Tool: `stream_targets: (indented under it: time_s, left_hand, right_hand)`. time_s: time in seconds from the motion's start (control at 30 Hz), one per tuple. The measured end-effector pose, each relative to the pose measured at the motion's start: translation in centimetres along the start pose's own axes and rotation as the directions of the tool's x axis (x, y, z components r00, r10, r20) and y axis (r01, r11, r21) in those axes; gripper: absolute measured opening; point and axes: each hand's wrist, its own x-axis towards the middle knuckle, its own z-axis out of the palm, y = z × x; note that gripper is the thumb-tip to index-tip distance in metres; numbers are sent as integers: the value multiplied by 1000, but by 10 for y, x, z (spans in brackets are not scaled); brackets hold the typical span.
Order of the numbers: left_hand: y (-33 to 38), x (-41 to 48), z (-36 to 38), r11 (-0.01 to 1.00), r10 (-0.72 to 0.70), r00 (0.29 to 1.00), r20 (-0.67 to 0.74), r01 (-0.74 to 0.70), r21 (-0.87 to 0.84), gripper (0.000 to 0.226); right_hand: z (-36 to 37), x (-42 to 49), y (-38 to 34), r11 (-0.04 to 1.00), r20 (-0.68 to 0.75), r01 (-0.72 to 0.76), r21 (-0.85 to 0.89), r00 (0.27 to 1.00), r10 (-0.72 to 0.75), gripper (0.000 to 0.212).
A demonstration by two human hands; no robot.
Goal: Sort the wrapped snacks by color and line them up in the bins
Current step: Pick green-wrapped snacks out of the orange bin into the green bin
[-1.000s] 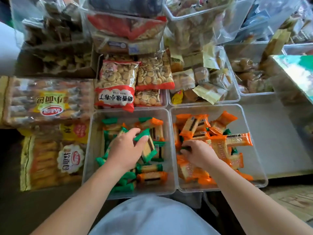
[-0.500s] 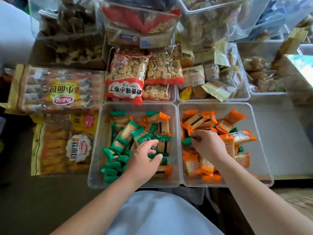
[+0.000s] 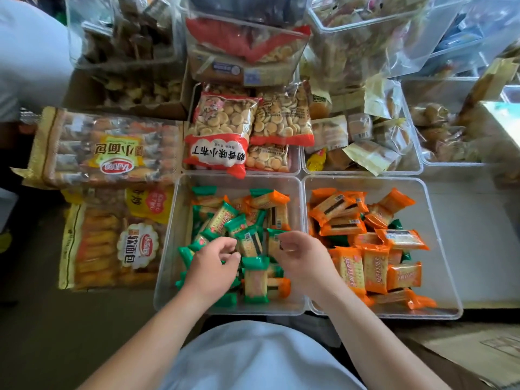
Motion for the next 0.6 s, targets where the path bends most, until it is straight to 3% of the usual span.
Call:
stream_targets:
  time_s: [0.2,0.33,0.4,0.5,0.53,0.6]
  left_hand:
    - [-13,8,0,999,-1,1000,31,0,42,29]
    - [9,16,16,964,177,977,121,-197,180,35]
    - [18,17,28,888,259,914,311,-353,296,51]
    - [16,20,45,628,170,771,614,-565,535,81]
    - [12,22,46,561,149,751,643,-600,570,80]
    - [6,27,41,532,176,764,621,-605,593,65]
  right_hand:
    - [-25,-2,20,996,-164,91,-22,982,-93,13]
    - [-31,-5,32,991,-171,74,-111,981,-92,14]
    - [-29,-7,34,987,-156,60,-151,984,-84,14]
    - [-22,-12,34,986,-116,75,-148,989,-93,14]
    - [-20,-13,34,988,-105,77,-132,990,-91,15]
    - [-19,-13,34,991,-92,73,-115,992,-84,15]
